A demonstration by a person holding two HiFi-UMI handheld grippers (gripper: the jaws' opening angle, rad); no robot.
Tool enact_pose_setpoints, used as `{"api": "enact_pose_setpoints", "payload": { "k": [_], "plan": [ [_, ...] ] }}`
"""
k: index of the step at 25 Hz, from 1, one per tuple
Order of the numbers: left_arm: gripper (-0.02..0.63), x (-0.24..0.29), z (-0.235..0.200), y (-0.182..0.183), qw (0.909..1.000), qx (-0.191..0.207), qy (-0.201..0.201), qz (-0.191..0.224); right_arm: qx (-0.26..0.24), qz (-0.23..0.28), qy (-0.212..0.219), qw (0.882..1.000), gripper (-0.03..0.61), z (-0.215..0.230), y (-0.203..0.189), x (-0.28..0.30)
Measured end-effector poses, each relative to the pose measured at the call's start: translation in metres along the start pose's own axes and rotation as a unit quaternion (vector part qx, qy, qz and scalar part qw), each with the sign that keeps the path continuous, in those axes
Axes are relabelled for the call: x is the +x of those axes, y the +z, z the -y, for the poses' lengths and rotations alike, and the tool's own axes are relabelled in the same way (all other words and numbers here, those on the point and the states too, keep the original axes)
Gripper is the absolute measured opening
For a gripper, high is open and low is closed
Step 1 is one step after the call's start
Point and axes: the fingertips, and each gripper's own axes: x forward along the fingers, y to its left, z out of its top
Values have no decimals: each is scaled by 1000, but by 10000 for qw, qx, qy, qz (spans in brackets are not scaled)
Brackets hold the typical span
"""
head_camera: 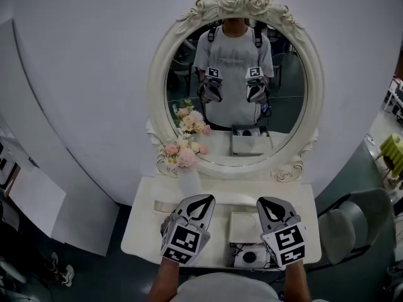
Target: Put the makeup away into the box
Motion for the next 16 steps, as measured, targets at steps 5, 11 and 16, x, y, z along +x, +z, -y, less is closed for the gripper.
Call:
{"api": "enact_pose_setpoints", "payload": {
  "k": [5, 11, 16],
  "plan": [
    [6, 4, 0, 3, 10000, -16, -70, 47, 28, -4, -35, 10000, 2, 5, 3, 0],
    [6, 6, 1, 6, 9999, -25, -128, 89, 53, 58, -34, 10000, 2, 6, 8, -1],
    [6, 7, 2, 8, 9998, -44, -179, 105, 53, 54, -17, 10000, 2, 5, 9, 0]
  ]
}}
